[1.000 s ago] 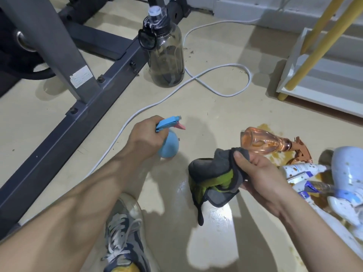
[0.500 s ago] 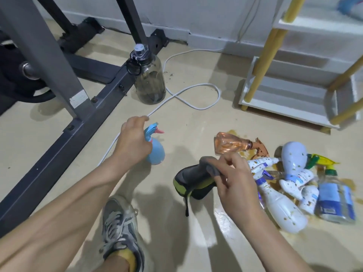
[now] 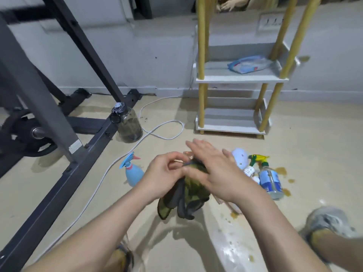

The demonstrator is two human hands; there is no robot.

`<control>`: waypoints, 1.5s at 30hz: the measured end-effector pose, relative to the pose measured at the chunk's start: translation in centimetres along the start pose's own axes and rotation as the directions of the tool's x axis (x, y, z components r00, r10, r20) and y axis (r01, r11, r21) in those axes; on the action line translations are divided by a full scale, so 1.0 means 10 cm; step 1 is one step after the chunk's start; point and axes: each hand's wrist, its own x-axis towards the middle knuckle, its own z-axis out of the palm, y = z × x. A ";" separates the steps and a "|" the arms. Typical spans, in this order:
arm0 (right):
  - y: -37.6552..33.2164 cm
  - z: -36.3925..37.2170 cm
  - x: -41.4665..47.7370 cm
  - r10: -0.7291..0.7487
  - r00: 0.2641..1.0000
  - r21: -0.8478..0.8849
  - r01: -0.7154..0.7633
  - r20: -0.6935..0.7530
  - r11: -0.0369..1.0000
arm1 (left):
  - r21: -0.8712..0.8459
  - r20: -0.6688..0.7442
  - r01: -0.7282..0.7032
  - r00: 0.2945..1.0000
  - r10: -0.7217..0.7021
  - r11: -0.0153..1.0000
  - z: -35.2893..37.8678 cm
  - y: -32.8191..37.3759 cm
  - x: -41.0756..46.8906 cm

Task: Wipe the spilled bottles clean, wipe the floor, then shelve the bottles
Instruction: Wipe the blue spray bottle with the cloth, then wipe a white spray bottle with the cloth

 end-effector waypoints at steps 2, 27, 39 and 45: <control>0.02 -0.01 -0.16 -0.085 0.994 0.169 0.071 0.074 0.983 | 0.034 0.043 -0.057 0.998 0.056 0.998 0.00 0.27 -0.08; 2.02 0.86 -0.97 0.726 0.600 0.218 -0.800 0.336 0.560 | 0.557 0.482 0.085 0.777 -0.405 0.826 1.94 -1.49 0.87; 2.70 0.63 -0.66 0.799 0.510 0.318 -0.852 0.319 0.416 | 0.537 0.112 0.414 0.829 -0.548 0.735 2.51 -1.72 2.03; 2.75 0.75 -0.78 0.798 0.549 0.336 -0.821 0.247 0.461 | 0.283 0.055 0.583 0.783 -0.619 0.762 2.61 -1.85 2.22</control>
